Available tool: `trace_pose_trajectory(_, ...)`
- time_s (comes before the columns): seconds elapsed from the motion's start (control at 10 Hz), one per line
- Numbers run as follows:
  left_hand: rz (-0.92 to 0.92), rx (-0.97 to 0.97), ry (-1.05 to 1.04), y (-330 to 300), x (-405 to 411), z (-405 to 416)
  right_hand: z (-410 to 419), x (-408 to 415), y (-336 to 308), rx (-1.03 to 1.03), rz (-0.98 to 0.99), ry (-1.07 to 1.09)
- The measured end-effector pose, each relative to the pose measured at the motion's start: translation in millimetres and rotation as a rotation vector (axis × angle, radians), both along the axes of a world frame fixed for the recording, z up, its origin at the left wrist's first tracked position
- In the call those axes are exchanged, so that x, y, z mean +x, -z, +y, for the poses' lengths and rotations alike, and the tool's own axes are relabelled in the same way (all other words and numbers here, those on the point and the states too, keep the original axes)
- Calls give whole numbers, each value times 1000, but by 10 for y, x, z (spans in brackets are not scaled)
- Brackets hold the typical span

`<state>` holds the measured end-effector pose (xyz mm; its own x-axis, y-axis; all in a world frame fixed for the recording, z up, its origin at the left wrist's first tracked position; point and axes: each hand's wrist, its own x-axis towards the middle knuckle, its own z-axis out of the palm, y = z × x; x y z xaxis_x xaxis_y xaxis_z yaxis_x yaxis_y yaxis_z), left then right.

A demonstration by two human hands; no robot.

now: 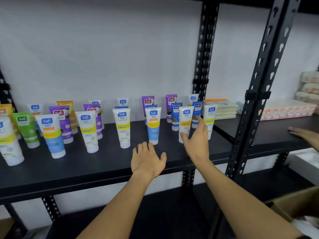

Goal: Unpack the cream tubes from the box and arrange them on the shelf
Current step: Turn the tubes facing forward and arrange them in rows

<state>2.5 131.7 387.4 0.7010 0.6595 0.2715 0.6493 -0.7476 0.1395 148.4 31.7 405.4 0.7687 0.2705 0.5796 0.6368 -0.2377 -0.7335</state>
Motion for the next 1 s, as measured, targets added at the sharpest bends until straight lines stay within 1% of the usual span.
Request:
trace_pose_trajectory(0.2,16,-13,-9,3,22,-3,114,29,32,-15,72,-62)
trace_pose_trajectory(0.4,17,-5,-6,32,34,8,124,30,48,-76,44,25)
trace_pose_trajectory(0.6,25,-9,-8,19,34,-6,147,63,38,-77,82,8)
trace_pose_trajectory(1.0,35,-10,-9,9,31,-15,164,74,45,-100,86,27)
